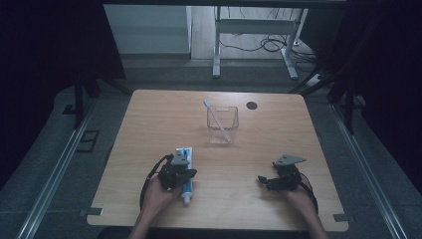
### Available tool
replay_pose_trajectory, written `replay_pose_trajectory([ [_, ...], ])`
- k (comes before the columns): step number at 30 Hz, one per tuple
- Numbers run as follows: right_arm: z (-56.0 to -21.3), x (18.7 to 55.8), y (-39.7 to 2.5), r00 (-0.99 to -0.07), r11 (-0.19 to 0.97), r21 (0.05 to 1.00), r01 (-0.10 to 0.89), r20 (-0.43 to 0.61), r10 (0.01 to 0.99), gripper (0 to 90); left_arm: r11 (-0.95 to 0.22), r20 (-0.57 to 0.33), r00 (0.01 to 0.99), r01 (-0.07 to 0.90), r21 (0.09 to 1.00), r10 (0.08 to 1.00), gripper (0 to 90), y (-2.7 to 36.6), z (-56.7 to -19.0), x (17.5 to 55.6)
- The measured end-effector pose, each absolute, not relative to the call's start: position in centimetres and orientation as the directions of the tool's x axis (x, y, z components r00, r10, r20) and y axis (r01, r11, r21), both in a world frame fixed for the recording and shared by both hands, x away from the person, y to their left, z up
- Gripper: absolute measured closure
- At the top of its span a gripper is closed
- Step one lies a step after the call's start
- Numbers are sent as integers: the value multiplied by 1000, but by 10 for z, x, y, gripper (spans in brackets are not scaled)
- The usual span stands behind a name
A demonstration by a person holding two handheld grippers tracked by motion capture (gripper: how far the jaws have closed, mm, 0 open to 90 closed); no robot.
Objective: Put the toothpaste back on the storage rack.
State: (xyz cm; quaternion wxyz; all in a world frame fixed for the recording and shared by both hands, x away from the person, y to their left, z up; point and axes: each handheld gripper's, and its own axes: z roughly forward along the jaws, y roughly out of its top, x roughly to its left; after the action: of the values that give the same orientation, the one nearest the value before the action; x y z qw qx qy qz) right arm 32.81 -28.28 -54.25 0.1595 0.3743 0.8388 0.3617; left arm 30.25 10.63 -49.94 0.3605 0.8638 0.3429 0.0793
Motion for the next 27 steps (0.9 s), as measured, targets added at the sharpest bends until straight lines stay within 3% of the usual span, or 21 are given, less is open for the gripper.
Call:
replay_pose_trajectory([
  [12,-542,328,-283,-668,457,727,513,5,744,140,-567,-118,761,568,597,638,894,90,-519,300],
  [19,-542,328,-283,-668,457,726,514,5,744,140,-596,-71,767,550,584,638,882,94,-515,296],
  [27,-542,328,-283,-668,457,726,514,5,744,140,-582,-87,758,564,586,647,871,111,-512,295],
])
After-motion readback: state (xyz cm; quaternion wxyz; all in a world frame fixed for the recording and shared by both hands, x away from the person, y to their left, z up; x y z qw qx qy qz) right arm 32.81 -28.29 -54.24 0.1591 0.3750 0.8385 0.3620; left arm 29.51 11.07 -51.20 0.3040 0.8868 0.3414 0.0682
